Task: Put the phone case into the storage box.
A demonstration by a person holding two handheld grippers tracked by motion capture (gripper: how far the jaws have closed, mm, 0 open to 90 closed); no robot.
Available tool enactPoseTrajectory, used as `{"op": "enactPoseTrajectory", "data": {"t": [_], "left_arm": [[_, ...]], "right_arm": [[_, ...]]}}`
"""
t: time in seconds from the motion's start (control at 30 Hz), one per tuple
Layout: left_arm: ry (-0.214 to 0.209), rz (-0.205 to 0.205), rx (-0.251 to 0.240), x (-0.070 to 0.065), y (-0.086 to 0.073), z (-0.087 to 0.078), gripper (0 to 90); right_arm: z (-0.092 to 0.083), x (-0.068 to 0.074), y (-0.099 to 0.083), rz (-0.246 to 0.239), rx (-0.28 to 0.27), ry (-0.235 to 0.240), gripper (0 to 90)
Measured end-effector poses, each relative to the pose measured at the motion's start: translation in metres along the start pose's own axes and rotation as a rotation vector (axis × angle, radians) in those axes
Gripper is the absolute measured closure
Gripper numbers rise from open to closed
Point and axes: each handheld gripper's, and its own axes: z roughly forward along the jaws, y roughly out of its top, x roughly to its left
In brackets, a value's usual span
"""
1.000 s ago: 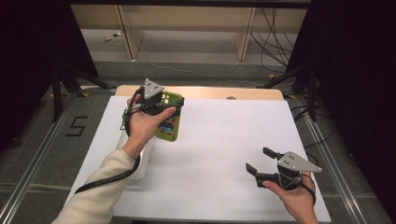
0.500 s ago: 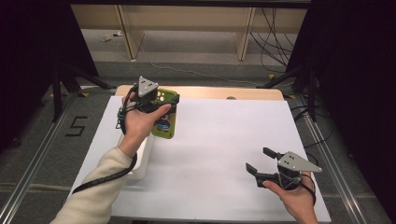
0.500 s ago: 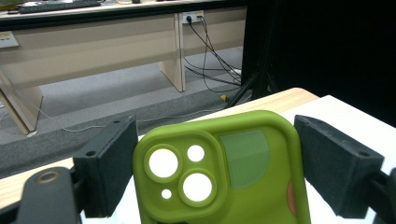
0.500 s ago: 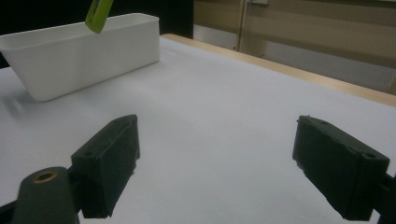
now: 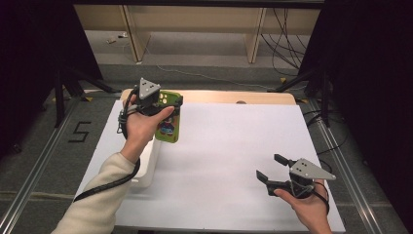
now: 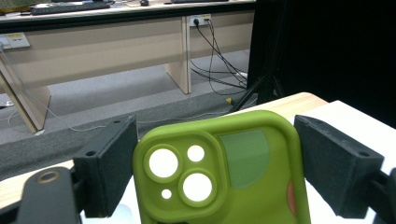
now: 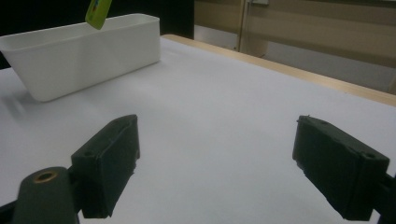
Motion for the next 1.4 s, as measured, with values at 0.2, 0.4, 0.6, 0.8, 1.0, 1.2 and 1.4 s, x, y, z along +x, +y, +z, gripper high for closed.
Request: {"op": "enactPoseTrajectory", "data": {"t": [0.2,0.4,0.6,0.8,1.0,1.2,1.4], "left_arm": [[0.013,-0.003,-0.003,0.005,0.001,-0.001,16.4],[0.024,-0.009,-0.005,0.01,0.002,-0.003,16.4],[0.031,-0.017,-0.009,0.014,0.002,-0.003,16.4],[0.036,-0.022,-0.017,0.018,0.004,-0.005,16.4],[0.043,-0.027,-0.018,0.022,0.005,-0.007,16.4],[0.05,-0.03,-0.02,0.025,0.006,-0.007,16.4],[0.055,-0.031,-0.02,0.027,0.006,-0.007,16.4]], "right_arm": [[0.0,0.0,0.0,0.003,-0.001,-0.001,16.0],[0.0,-0.001,0.0,0.001,0.0,-0.002,16.0],[0.0,-0.001,0.0,0.002,-0.001,-0.002,16.0],[0.0,-0.001,0.0,0.003,0.0,-0.003,16.0],[0.0,-0.001,0.0,0.003,0.0,-0.004,16.0],[0.0,-0.001,0.0,0.004,0.0,-0.004,16.0],[0.0,-0.001,0.0,0.003,0.001,-0.004,16.0]]}}
